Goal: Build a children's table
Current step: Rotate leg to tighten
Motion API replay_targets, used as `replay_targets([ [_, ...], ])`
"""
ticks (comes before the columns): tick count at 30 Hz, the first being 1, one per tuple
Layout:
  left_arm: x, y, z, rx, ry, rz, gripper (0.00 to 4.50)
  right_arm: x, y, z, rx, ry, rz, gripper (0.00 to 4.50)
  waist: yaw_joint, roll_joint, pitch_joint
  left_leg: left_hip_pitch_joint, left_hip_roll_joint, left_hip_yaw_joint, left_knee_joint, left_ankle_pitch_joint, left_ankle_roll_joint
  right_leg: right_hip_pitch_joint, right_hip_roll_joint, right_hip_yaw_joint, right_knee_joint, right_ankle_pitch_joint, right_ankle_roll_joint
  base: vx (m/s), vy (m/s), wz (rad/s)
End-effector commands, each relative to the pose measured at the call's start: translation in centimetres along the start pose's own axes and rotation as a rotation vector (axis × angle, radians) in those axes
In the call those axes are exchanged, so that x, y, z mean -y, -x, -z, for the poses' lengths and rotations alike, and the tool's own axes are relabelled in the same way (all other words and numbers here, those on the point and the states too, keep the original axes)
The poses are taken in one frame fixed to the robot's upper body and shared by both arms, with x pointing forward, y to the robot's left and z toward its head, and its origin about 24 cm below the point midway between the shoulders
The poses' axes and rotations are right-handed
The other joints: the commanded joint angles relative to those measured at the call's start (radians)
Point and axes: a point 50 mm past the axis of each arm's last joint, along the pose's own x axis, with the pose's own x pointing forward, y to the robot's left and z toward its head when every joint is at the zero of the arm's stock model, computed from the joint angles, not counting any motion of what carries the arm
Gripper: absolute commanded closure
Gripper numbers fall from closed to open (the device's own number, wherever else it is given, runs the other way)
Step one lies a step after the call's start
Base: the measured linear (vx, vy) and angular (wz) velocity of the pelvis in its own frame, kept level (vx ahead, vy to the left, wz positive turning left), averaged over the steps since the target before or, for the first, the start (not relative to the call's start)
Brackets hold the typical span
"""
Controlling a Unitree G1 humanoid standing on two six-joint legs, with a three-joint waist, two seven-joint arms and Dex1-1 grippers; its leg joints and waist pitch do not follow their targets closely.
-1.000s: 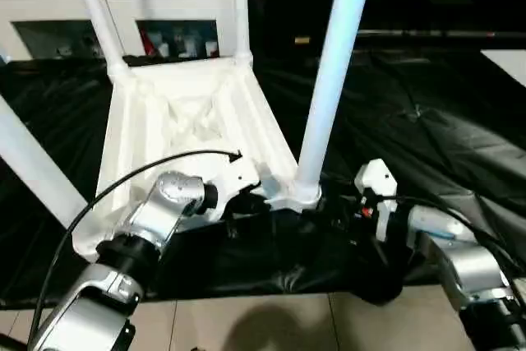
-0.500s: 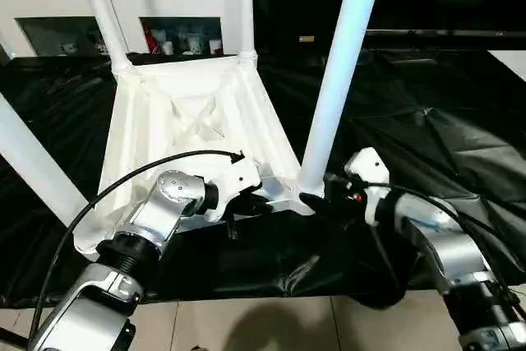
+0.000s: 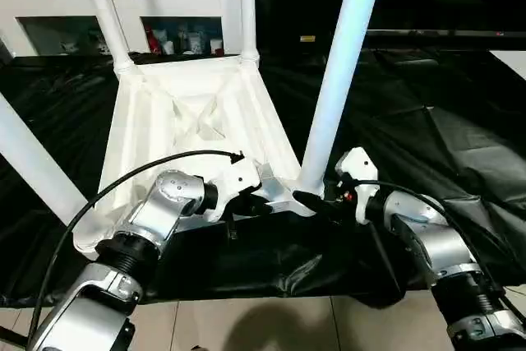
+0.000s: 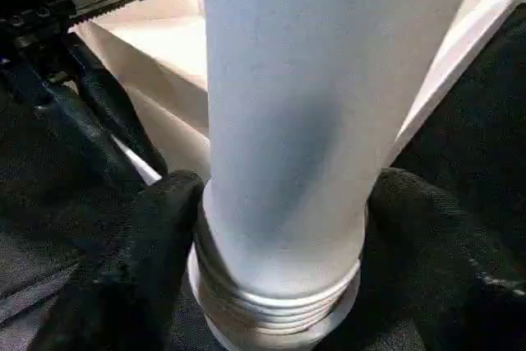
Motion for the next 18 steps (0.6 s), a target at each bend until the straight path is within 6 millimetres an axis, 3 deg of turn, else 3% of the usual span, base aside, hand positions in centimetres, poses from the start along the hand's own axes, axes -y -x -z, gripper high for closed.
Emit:
replay_targets([
  [1, 0.1, 0.2, 0.9, 0.002, 0.030, -0.002, 4.50, 0.3, -0.1, -0.3, 0.006, 0.017, 0.001, 1.32, 0.003, -0.024, -0.047, 0.010, 0.018, -0.016, -0.064, -0.325, 0.019, 0.029, -0.055, 0.034, -0.108, -0.401, -0.148, 0.000, 0.000, 0.00],
  [3, 0.1, 0.3, 0.9, -0.001, 0.031, 0.001, 4.50, 0.3, -0.1, -0.3, 0.001, 0.023, -0.002, 1.62, 0.003, -0.025, -0.046, 0.010, 0.018, -0.017, -0.065, -0.330, 0.016, 0.028, -0.056, 0.034, -0.111, -0.427, -0.139, 0.000, 0.000, 0.00],
  [10, -0.2, 0.1, 1.3, 0.000, 0.077, -0.073, 4.50, 0.1, -0.8, 1.0, -0.005, -0.033, 0.094, 1.76, -0.004, -0.026, -0.043, 0.011, 0.016, -0.018, -0.068, -0.351, 0.007, 0.023, -0.056, 0.032, -0.115, -0.469, -0.128, 0.000, 0.000, 0.00],
  [14, -0.3, -2.1, 0.7, 0.023, 0.156, -0.197, 4.50, -0.8, -2.3, 2.8, -0.005, -0.180, 0.298, 1.78, -0.012, -0.029, -0.040, 0.016, 0.014, -0.023, -0.071, -0.382, -0.009, 0.018, -0.059, 0.028, -0.127, -0.572, -0.094, 0.000, 0.000, 0.00],
  [16, -0.3, -3.2, 0.3, 0.035, 0.183, -0.245, 4.50, -1.4, -3.1, 3.2, -0.016, -0.212, 0.362, 1.78, -0.014, -0.023, -0.041, 0.021, 0.015, -0.025, -0.075, -0.392, -0.012, 0.017, -0.058, 0.026, -0.130, -0.566, -0.092, 0.000, 0.000, 0.00],
  [18, -0.2, -4.2, -0.2, 0.035, 0.183, -0.285, 4.50, -1.9, -4.1, 3.4, -0.033, -0.245, 0.438, 1.78, -0.017, -0.024, -0.041, 0.017, 0.015, -0.027, -0.082, -0.397, -0.010, 0.019, -0.056, 0.026, -0.131, -0.533, -0.092, -0.005, 0.028, -0.04],
])
